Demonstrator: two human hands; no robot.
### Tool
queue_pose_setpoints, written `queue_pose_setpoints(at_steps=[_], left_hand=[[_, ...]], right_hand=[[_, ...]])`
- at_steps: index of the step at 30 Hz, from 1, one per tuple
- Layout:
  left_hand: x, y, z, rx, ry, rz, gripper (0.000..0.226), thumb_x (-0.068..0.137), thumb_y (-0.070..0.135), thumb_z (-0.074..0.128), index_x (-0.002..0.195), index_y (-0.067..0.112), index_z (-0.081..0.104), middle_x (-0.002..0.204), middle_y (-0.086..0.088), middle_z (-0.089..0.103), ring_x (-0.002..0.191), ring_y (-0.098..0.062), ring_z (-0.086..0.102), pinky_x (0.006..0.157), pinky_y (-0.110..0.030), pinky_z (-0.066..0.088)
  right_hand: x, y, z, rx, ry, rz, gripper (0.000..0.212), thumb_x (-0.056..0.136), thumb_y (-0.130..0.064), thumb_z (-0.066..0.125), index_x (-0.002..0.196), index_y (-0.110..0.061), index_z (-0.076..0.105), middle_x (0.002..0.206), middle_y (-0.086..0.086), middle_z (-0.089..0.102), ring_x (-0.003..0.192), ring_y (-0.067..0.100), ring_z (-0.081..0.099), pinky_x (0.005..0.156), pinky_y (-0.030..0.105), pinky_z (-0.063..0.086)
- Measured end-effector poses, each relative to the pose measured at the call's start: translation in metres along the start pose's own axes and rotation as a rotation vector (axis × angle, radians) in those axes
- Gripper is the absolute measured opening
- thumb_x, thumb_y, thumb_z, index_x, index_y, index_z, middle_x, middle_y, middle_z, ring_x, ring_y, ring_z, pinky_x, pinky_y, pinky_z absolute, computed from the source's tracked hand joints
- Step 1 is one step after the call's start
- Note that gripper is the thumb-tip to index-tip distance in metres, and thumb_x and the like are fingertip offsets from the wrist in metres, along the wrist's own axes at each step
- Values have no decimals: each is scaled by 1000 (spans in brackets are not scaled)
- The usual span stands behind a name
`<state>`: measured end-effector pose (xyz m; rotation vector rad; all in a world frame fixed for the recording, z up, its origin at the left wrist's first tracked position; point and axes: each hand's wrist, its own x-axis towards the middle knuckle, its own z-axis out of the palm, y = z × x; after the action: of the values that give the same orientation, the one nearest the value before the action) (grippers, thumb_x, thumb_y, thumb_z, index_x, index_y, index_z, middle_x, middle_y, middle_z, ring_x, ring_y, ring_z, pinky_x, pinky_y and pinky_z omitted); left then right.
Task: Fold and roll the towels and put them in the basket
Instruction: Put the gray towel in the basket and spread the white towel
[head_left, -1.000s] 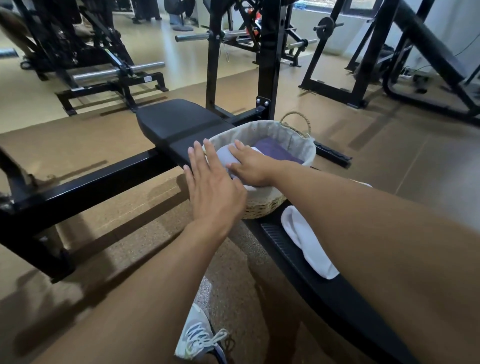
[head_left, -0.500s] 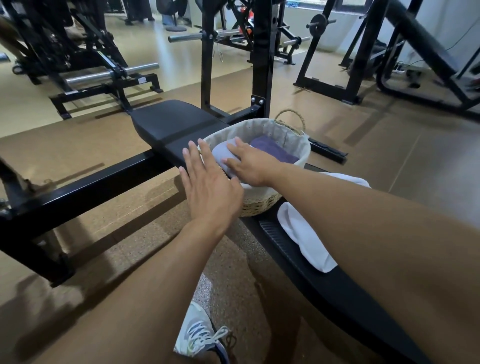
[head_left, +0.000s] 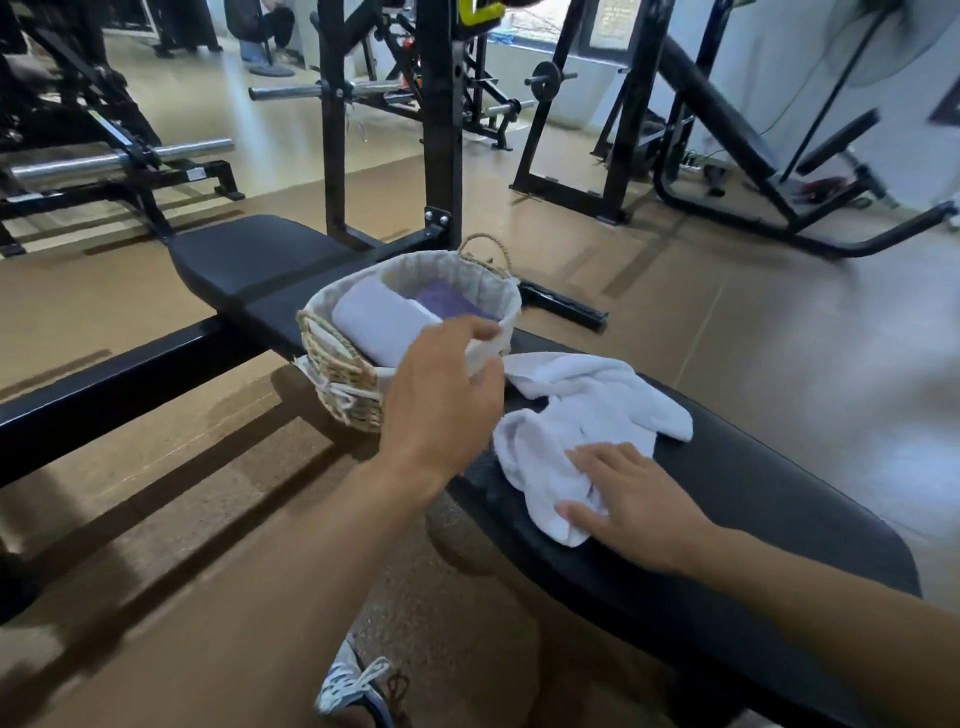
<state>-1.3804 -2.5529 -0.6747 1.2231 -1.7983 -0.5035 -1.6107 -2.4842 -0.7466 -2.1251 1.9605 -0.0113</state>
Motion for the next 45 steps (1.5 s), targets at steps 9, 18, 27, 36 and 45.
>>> queue_pose_setpoints(at_steps=[9, 18, 27, 36, 45], left_hand=[[-41, 1, 54, 360, -789, -101, 63, 85, 62, 64, 138, 31, 48, 133, 4, 51, 121, -19, 54, 101, -43, 47], [-44, 7, 79, 385, -920, 113, 86, 71, 61, 80, 146, 41, 43, 155, 19, 31, 136, -11, 44, 107, -37, 43], [-20, 3, 83, 312, -643, -6, 16, 95, 36, 68, 89, 23, 76, 72, 17, 54, 67, 0, 51, 56, -17, 33], [-26, 3, 82, 272, -947, 395, 84, 49, 92, 65, 121, 50, 60, 152, 23, 34, 155, -5, 3, 125, -34, 11], [-4, 19, 66, 97, -523, 186, 45, 88, 40, 39, 67, 6, 60, 81, -6, 63, 83, -22, 56, 77, -42, 45]], right_hand=[[-53, -18, -24, 466, -13, 82, 24, 93, -38, 68, 117, -36, 71, 100, -18, 70, 86, -3, 66, 82, 14, 53], [-69, 48, -34, 87, -150, 150, 50, 89, -49, 69, 136, -43, 54, 135, -17, 52, 123, 10, 51, 100, 32, 45], [-91, 69, -44, 5, -234, 333, 12, 93, -41, 63, 90, -30, 66, 91, -3, 66, 70, 14, 70, 75, 37, 61], [-99, 76, -71, 479, 558, 391, 23, 105, -38, 45, 95, -19, 55, 79, 7, 63, 65, 14, 52, 59, 21, 39], [-109, 101, -77, 644, 684, 297, 35, 107, -38, 42, 92, -9, 50, 77, 4, 52, 64, 7, 46, 56, 17, 36]])
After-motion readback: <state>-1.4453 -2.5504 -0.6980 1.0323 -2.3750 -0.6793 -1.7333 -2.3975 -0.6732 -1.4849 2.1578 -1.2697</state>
